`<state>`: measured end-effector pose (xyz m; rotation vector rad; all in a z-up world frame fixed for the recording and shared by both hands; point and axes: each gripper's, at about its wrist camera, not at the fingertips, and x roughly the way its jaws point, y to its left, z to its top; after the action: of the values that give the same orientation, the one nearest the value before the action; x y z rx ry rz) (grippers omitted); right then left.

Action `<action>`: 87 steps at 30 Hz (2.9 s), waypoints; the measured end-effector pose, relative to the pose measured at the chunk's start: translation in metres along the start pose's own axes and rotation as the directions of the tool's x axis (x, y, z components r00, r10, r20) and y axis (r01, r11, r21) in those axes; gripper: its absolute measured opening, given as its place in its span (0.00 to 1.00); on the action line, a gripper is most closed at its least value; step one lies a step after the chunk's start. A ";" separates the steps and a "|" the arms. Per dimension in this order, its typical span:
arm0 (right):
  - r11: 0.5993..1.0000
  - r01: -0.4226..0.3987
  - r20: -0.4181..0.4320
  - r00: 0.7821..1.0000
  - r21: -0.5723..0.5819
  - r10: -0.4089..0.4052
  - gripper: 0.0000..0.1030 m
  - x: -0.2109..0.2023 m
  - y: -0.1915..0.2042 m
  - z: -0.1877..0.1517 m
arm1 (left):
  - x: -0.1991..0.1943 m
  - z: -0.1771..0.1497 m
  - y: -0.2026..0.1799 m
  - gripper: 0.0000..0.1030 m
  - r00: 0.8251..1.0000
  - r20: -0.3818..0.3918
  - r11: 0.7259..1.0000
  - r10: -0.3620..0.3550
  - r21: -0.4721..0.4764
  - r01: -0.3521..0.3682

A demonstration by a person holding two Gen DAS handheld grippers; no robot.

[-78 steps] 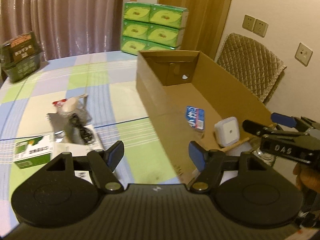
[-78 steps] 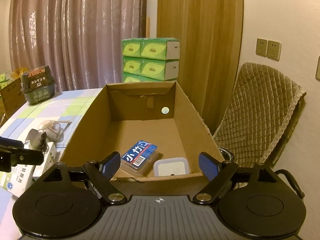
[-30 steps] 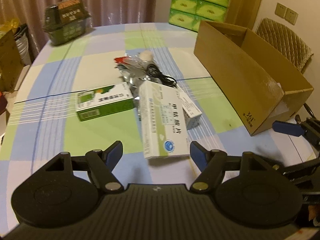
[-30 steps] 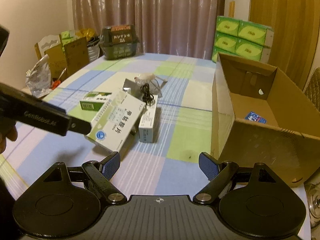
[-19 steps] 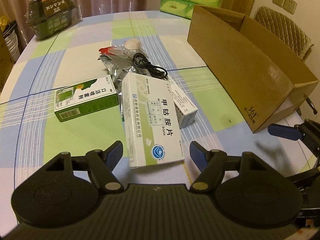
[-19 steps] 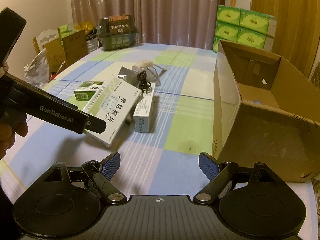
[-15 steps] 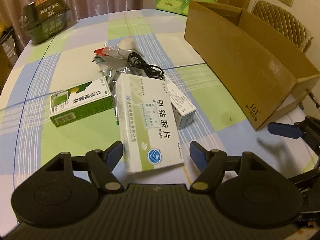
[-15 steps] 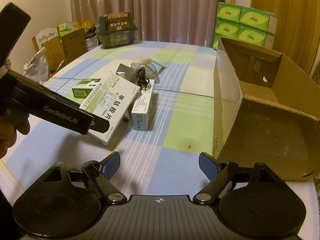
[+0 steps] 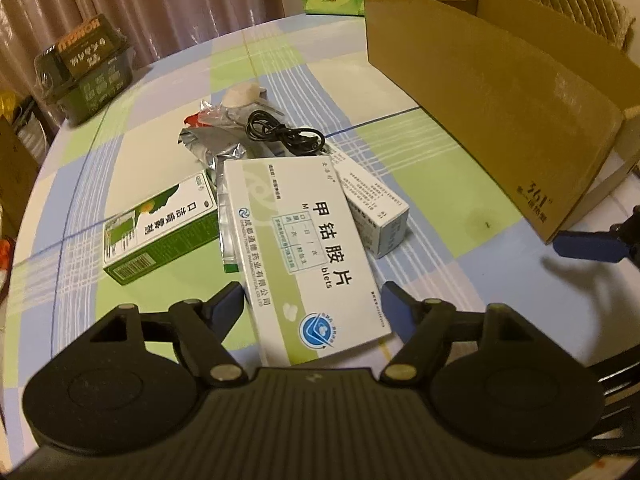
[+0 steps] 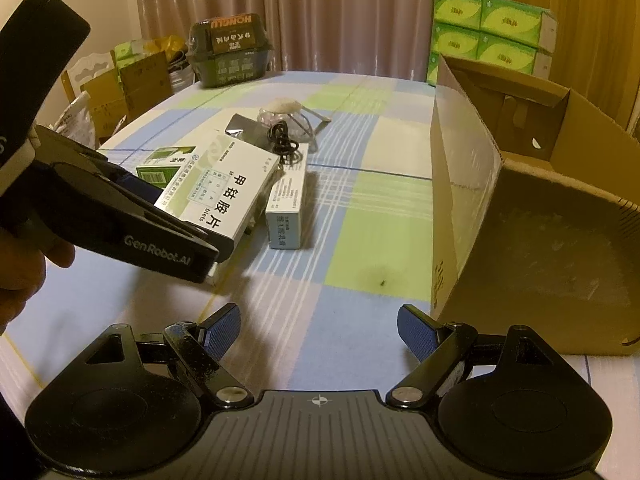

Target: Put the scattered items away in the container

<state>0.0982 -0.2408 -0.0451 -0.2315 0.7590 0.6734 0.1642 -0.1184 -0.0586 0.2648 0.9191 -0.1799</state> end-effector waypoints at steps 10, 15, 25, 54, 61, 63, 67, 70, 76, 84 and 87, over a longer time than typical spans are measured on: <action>1.000 0.001 -0.017 1.000 0.000 -0.001 0.81 0.003 0.001 -0.004 | 0.007 0.002 -0.009 0.75 1.000 0.003 0.999 0.024 0.044 -0.024; 1.000 0.001 -0.022 1.000 0.006 -0.001 0.81 0.003 0.001 -0.004 | 0.009 0.001 -0.013 0.76 0.999 0.000 0.996 0.038 0.078 -0.037; 1.000 -0.001 -0.021 1.000 0.009 0.001 0.81 0.004 0.002 -0.004 | -0.020 -0.008 0.012 0.41 1.000 -0.015 0.997 -0.012 0.071 0.013; 1.000 -0.005 -0.026 1.000 -0.014 0.005 0.81 0.012 0.015 -0.003 | -0.018 -0.036 0.005 0.82 1.000 0.002 0.944 -0.001 0.329 0.000; 1.000 0.000 -0.038 0.999 -0.007 -0.001 0.81 0.017 0.011 -0.004 | -0.003 -0.041 -0.007 0.79 0.998 -0.031 0.891 -0.053 0.450 0.061; 1.000 0.002 -0.038 0.999 -0.005 -0.002 0.81 0.017 0.010 -0.004 | -0.001 -0.039 0.000 0.74 0.995 -0.060 0.913 -0.082 0.395 0.099; 1.000 0.003 -0.038 0.999 -0.003 -0.003 0.81 0.017 0.009 -0.004 | -0.004 -0.040 0.008 0.71 0.991 -0.096 0.933 -0.088 0.341 0.116; 1.000 0.003 -0.037 0.999 -0.002 -0.003 0.81 0.017 0.009 -0.005 | -0.008 -0.041 0.014 0.71 0.986 -0.109 0.934 -0.128 0.320 0.157; 1.000 0.005 -0.034 0.999 -0.002 -0.005 0.81 0.016 0.010 -0.004 | 0.000 -0.029 0.021 0.73 0.979 -0.112 0.892 -0.170 0.404 0.201; 1.000 0.011 -0.042 0.999 -0.010 -0.011 0.81 0.018 0.012 -0.003 | 0.022 -0.019 0.026 0.77 0.951 -0.162 0.855 -0.265 0.416 0.309; 1.000 0.015 -0.044 0.999 -0.008 -0.015 0.81 0.019 0.011 -0.003 | 0.013 -0.024 0.027 0.72 0.944 -0.185 0.869 -0.272 0.375 0.324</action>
<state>0.0998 -0.2248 -0.0601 -0.2598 0.7960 0.6592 0.1612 -0.0857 -0.0789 0.5192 1.0431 -0.6520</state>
